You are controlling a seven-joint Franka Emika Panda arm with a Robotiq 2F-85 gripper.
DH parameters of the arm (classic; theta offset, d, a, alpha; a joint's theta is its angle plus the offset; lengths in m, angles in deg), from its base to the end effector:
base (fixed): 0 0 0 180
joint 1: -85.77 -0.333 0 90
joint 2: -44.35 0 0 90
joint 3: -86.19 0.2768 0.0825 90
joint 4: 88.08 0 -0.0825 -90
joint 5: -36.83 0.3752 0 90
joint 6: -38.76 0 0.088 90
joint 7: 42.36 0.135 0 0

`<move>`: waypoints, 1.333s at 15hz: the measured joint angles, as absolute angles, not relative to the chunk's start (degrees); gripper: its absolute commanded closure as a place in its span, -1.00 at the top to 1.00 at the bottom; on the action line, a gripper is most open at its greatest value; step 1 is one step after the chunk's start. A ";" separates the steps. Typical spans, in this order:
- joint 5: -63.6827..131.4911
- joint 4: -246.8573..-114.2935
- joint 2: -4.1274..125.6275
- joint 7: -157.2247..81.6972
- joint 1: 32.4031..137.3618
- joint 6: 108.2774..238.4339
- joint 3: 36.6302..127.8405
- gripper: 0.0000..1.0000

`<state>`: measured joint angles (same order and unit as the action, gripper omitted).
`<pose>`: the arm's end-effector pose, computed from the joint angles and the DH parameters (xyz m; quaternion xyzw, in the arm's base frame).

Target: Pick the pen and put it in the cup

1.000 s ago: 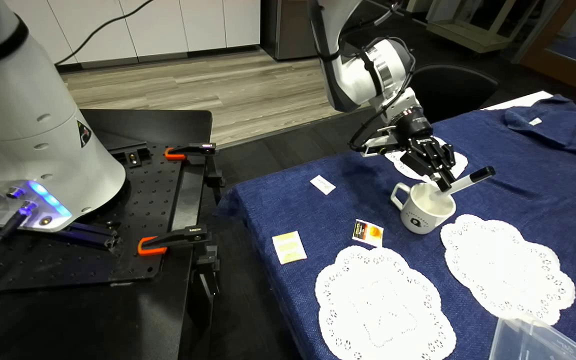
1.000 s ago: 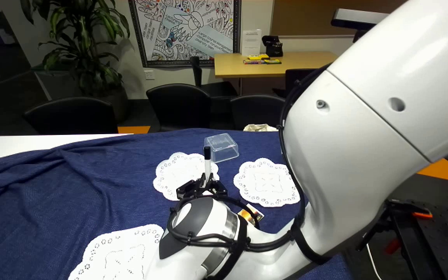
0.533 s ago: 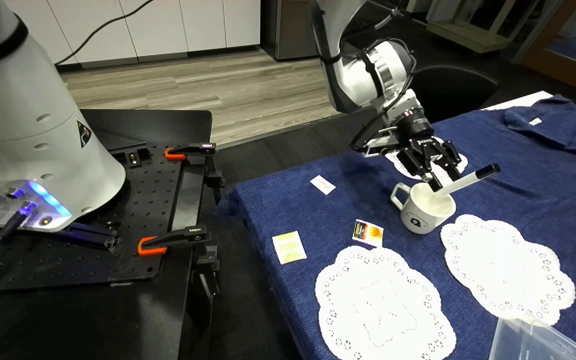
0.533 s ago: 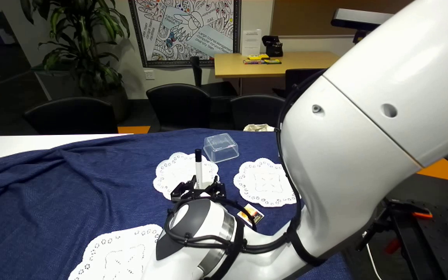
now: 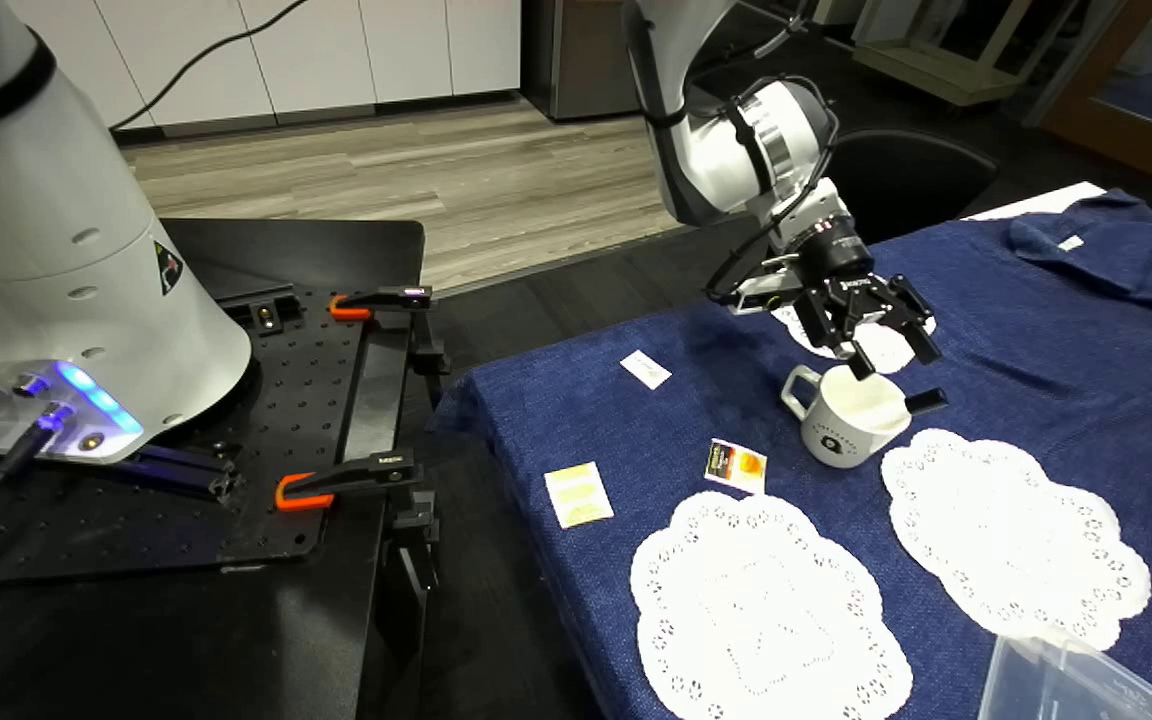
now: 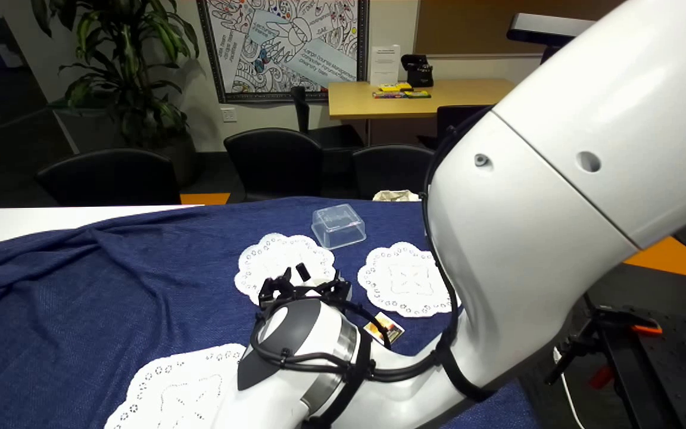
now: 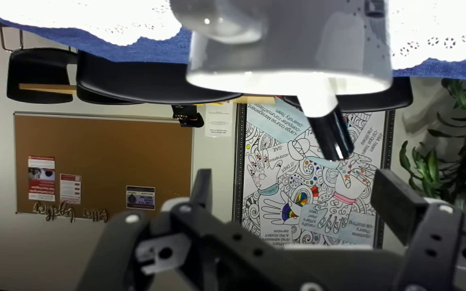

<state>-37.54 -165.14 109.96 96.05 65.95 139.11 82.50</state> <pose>0.6314 0.0708 0.0242 0.6293 -0.4772 0.4661 0.3987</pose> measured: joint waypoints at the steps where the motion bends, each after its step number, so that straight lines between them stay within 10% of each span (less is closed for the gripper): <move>1: -37.54 -165.13 109.96 96.14 65.97 139.11 82.50 1.00; 20: -38.23 -181.63 87.32 106.39 65.09 123.48 84.18 1.00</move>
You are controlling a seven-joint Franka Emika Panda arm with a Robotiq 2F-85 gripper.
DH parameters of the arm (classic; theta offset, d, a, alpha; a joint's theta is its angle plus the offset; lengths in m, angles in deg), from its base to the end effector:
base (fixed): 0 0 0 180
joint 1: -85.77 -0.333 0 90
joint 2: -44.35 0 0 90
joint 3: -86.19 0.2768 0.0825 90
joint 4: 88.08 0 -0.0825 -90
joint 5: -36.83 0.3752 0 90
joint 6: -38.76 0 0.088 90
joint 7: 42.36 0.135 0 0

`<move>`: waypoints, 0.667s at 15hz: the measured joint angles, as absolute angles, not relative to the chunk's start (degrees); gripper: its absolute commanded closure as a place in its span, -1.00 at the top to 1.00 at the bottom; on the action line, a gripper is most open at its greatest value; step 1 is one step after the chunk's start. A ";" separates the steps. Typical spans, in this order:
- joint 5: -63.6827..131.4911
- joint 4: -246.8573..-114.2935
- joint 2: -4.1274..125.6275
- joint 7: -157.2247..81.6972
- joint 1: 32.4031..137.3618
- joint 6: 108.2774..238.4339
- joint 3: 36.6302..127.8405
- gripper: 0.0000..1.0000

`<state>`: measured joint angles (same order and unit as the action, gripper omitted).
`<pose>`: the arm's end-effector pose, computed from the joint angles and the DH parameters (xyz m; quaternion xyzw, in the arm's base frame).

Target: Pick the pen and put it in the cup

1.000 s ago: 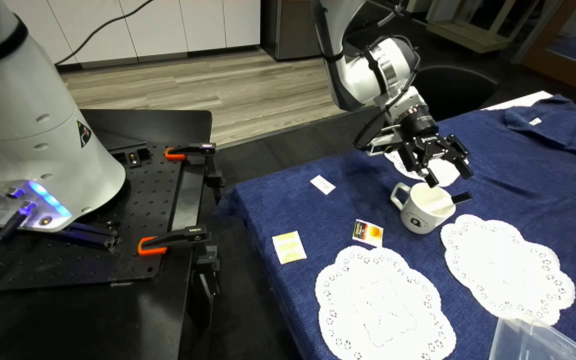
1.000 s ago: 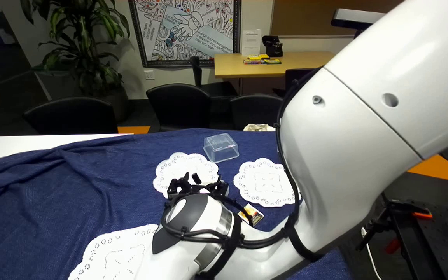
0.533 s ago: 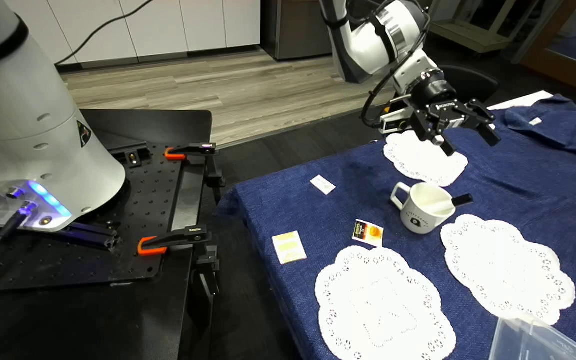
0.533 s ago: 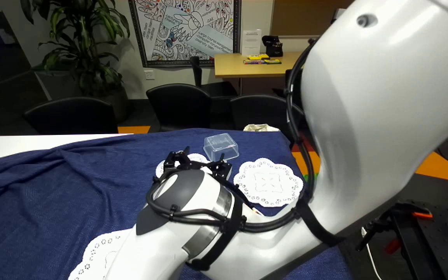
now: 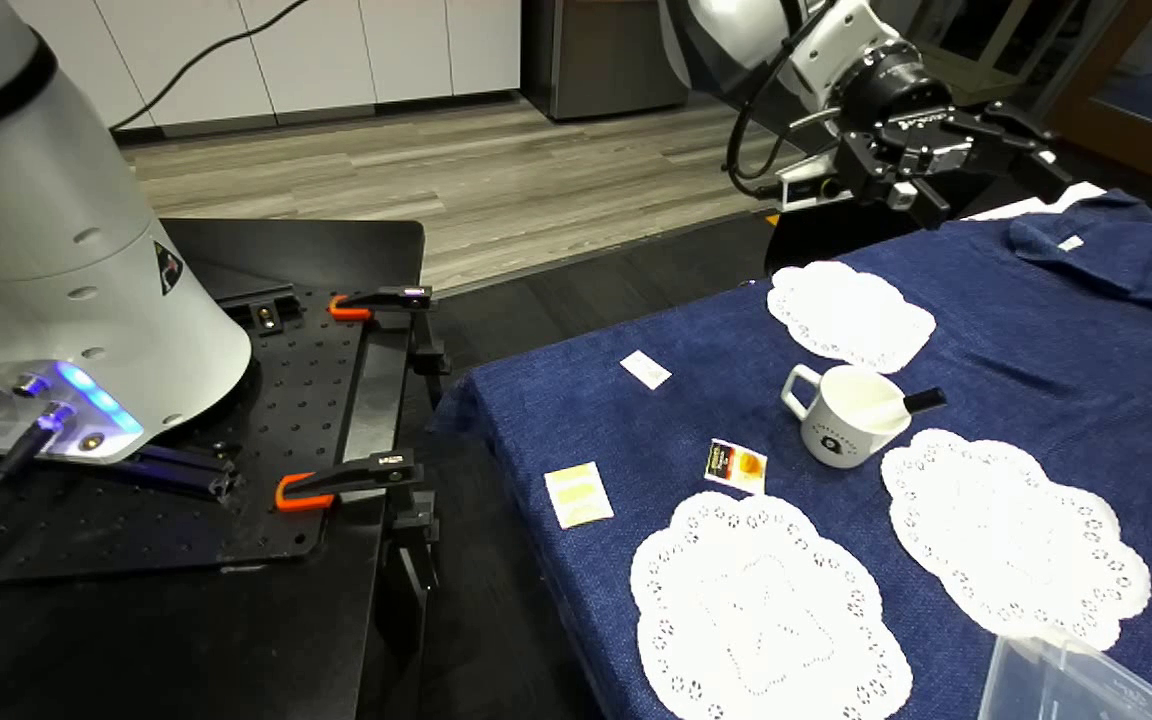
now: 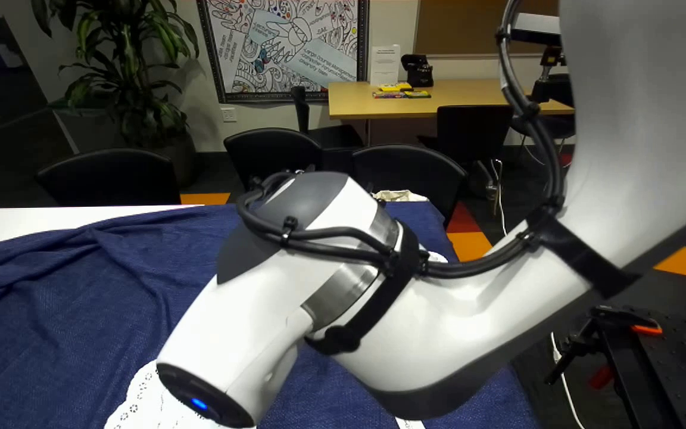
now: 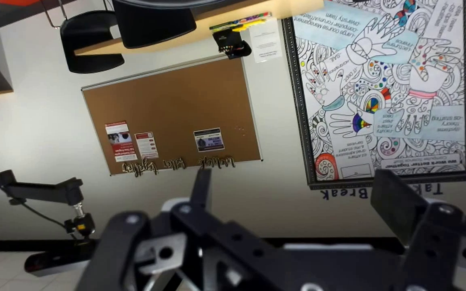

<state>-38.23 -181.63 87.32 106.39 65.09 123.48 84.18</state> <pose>0.6057 0.0615 0.1875 0.4914 -0.5495 0.5389 0.4076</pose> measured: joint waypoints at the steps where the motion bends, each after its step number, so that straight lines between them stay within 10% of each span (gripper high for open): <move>1: -38.27 -182.95 85.76 106.43 64.97 123.47 83.63 1.00; 10: -38.79 -188.55 76.99 106.38 65.64 123.61 80.53 1.00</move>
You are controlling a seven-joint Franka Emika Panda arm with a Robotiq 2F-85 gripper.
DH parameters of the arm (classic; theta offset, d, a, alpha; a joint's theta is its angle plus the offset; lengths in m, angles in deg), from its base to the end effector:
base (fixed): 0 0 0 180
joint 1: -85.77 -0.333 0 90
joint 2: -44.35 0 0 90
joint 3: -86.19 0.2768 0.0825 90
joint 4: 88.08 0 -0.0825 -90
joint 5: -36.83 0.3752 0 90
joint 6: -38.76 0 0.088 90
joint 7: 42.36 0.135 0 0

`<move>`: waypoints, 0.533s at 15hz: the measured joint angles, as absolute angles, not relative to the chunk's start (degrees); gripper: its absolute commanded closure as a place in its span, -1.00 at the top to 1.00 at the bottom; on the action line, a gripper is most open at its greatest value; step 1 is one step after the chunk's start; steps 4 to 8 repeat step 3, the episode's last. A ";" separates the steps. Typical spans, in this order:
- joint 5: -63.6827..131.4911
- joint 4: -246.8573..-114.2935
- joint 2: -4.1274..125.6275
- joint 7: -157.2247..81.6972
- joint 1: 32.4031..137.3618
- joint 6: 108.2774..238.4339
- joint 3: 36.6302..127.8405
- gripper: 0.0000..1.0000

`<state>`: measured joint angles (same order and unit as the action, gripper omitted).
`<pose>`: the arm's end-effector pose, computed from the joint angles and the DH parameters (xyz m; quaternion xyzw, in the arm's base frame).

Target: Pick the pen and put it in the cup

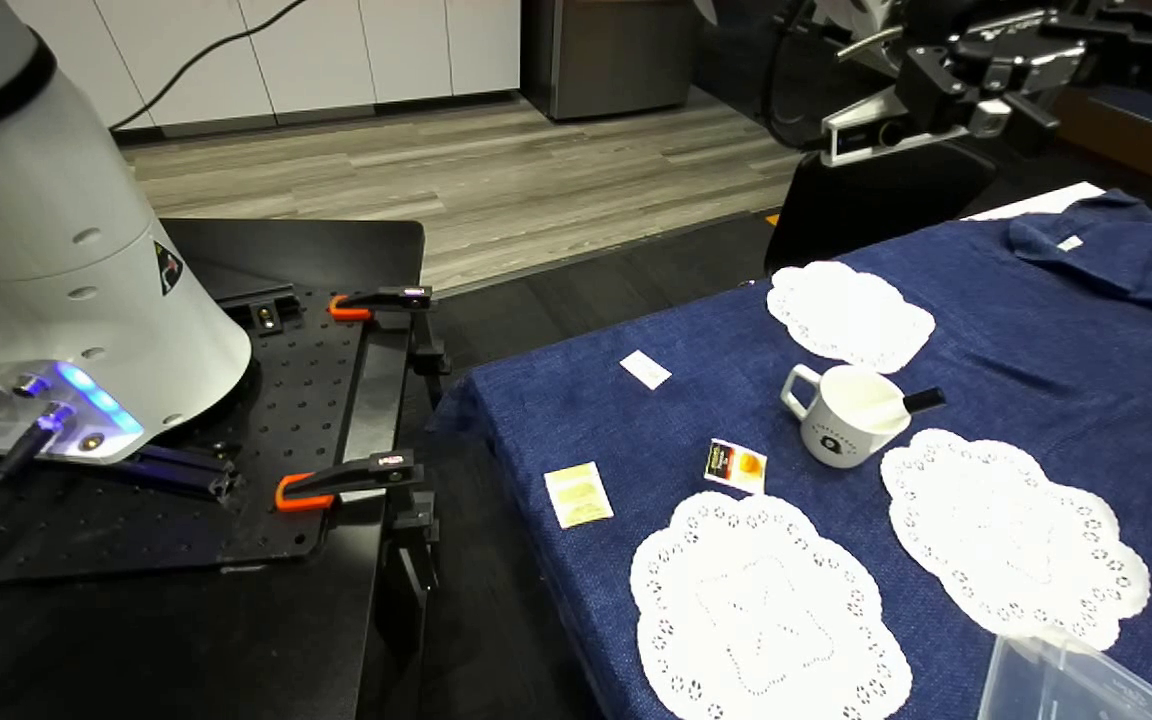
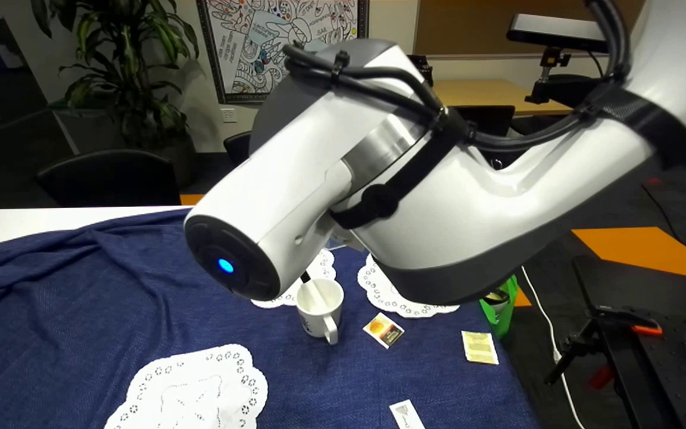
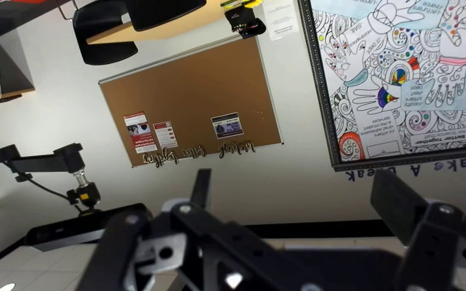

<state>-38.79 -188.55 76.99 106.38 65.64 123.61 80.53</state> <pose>0.5972 0.0166 0.2567 0.4538 -0.5729 0.5479 0.4070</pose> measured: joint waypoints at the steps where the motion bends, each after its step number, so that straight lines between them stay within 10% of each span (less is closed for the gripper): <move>1: -38.98 -188.52 77.10 106.38 66.37 123.60 81.45 1.00; 8: -39.08 -188.50 77.26 106.38 66.80 123.59 81.96 1.00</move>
